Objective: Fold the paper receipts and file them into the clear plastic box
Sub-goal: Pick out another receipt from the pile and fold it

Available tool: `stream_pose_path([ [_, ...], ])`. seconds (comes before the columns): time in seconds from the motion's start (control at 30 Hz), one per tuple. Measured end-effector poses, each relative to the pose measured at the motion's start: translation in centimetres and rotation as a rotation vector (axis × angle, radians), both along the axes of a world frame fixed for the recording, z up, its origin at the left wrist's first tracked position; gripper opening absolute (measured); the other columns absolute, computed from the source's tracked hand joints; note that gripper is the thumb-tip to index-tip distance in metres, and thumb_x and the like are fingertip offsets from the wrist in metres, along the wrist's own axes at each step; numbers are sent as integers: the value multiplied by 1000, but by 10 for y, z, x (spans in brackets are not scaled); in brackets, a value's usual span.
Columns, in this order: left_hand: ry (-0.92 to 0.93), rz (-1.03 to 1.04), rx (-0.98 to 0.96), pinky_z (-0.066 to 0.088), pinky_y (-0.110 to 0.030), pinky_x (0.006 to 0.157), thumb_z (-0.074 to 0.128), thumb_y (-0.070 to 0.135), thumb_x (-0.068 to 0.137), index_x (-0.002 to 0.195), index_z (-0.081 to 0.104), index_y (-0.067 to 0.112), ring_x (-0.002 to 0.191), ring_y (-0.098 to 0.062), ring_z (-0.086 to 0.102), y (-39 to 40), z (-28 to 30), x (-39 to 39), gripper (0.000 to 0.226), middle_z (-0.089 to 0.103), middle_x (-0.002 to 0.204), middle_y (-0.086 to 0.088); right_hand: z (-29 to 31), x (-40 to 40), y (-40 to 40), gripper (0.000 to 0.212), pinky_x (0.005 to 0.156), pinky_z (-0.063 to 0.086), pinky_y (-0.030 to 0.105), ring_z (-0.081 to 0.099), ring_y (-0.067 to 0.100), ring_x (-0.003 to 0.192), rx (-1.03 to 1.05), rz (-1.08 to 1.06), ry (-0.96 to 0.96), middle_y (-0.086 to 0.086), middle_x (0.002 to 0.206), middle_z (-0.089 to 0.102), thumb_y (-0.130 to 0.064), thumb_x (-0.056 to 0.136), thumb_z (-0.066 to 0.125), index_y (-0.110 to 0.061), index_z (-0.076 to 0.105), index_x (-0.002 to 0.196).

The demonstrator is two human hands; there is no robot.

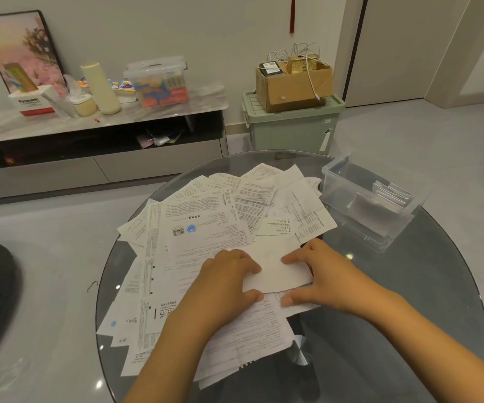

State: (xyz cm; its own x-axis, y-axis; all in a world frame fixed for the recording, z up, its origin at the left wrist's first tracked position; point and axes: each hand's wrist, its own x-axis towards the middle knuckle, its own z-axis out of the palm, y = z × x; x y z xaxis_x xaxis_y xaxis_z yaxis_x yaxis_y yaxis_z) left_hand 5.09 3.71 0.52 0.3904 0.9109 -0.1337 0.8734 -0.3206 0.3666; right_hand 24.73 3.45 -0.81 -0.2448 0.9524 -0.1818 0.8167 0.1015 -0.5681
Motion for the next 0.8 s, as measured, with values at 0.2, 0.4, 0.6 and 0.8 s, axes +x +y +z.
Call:
stream_pose_path([
  [0.2,-150,99,-73,51,-31,86,46,35,96,104,67,28,93,-8,60,-1,9,-2,24,67,101,12,2,7,-4,25,80,38,20,45,14,100,84,-2,-51,-8,106,39,-40,82,63,-35,62,106],
  [0.4,-174,136,95,42,-19,80,45,28,97,120,53,28,99,-6,54,1,6,2,25,57,117,10,6,5,-2,18,64,41,19,51,8,78,124,-72,-1,-7,84,55,-37,87,59,-23,56,76],
  [0.6,-108,130,148,38,-19,86,46,28,97,143,29,29,119,-9,44,5,-7,6,49,33,140,8,-1,0,-1,40,57,38,15,54,5,68,45,-196,95,-11,76,53,-32,87,63,-28,42,121],
  [0.8,-109,198,125,40,-23,90,49,23,96,145,26,26,126,-14,37,12,-12,9,55,23,145,1,-1,-3,0,44,60,47,23,56,9,67,64,-244,43,-13,69,52,-32,89,60,-28,36,125],
])
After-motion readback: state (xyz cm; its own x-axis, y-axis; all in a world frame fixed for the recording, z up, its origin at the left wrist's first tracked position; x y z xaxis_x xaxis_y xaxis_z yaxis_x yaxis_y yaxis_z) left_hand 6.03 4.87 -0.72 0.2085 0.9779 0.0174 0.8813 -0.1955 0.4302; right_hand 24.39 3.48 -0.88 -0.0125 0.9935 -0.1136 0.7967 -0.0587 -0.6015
